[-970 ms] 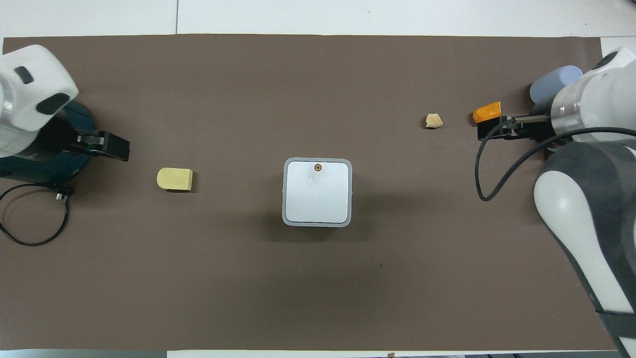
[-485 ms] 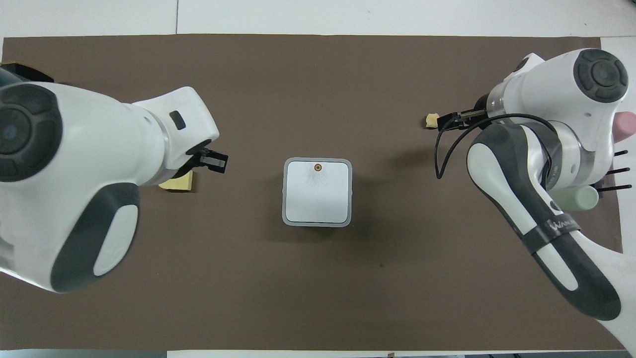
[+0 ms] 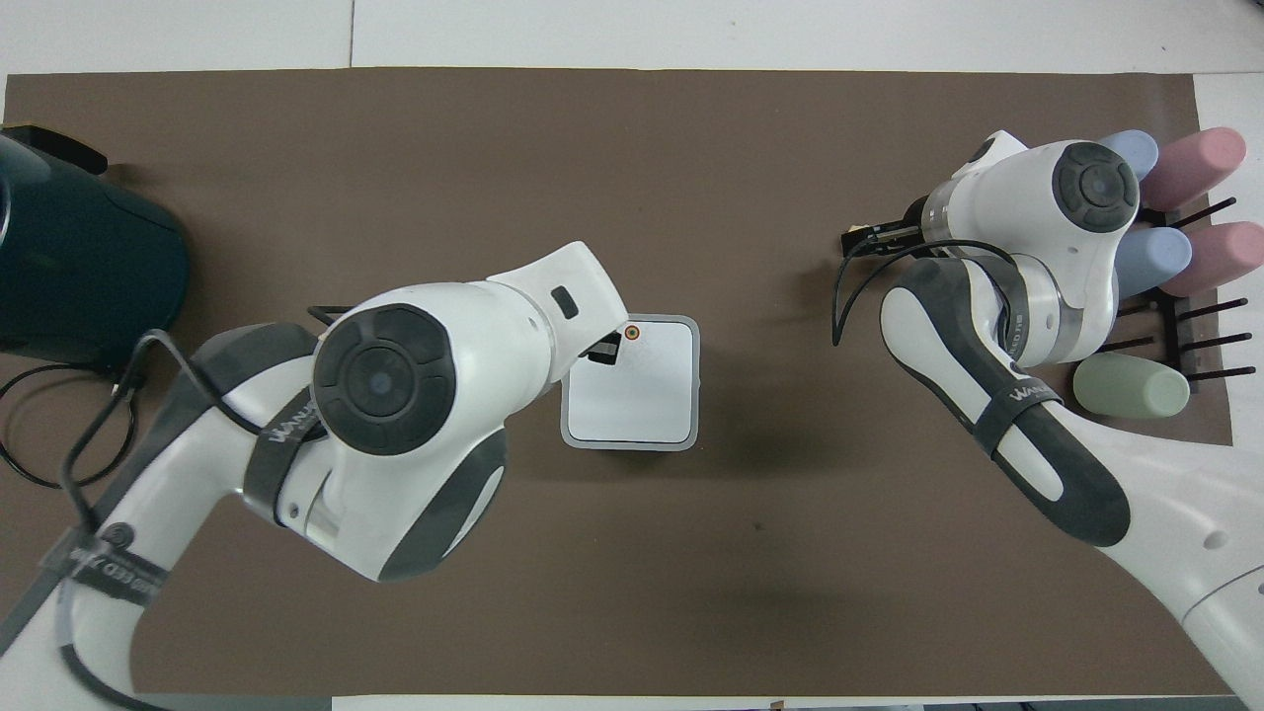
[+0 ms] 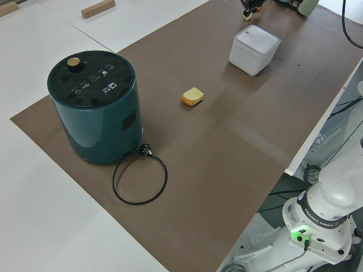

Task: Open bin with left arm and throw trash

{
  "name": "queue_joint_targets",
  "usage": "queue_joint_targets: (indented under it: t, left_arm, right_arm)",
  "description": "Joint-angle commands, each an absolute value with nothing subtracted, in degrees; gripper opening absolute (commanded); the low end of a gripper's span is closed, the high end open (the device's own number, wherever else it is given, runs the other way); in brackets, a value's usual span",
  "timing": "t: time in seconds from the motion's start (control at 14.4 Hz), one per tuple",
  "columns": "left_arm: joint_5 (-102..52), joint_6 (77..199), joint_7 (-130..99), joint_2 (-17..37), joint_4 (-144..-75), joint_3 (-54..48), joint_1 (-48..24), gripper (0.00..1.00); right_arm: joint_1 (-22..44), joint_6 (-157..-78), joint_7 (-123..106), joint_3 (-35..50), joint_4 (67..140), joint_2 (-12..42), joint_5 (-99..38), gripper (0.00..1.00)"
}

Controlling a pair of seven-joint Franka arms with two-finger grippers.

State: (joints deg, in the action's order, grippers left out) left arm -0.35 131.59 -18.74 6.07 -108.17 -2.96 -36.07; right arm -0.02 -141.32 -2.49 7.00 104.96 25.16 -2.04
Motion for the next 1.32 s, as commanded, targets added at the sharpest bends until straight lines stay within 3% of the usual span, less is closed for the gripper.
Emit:
queue_joint_targets:
  t: [0.0, 0.21, 0.42, 0.62, 0.76, 0.83, 0.9, 1.25]
  left_arm:
    - [-0.4, 136.2, -21.5, 9.5, -108.0, -1.9, -38.7, 0.00]
    - [-0.4, 141.1, -22.4, 12.4, -108.0, -1.9, -39.6, 0.00]
    - [-0.4, 142.3, -22.1, 13.4, -109.0, -1.9, -40.0, 0.00]
    - [-0.4, 141.4, -21.6, 14.2, -110.2, -1.9, -40.0, 0.00]
    - [-0.4, 136.5, -21.6, 13.2, -109.7, -1.8, -40.0, 0.00]
    - [-0.4, 133.4, -21.6, 11.0, -109.8, -1.8, -39.9, 0.00]
    - [-0.4, 130.2, -21.6, 9.0, -109.9, -1.8, -39.4, 0.00]
    - [-0.4, 116.2, -22.2, 1.7, -110.0, -1.6, -33.8, 0.00]
  right_arm:
    - [1.6, -143.2, -1.0, 7.2, 102.8, 27.2, -2.7, 0.84]
    - [2.2, -145.8, -1.4, 7.1, 103.3, 27.8, -1.9, 0.83]
    - [1.6, -146.3, -1.8, 7.1, 103.5, 28.7, 2.4, 0.70]
    - [1.7, -147.0, -2.9, 7.1, 104.9, 28.4, 2.9, 0.68]
    - [1.7, -146.4, -2.9, 7.1, 105.2, 28.3, 2.9, 0.40]
    - [1.6, -145.5, -3.1, 7.1, 104.9, 28.2, 2.9, 0.16]
    - [1.2, -143.1, -3.3, 7.1, 104.3, 28.0, 2.9, 0.00]
    - [1.5, -131.3, -3.0, 7.2, 99.7, 26.0, 2.6, 0.00]
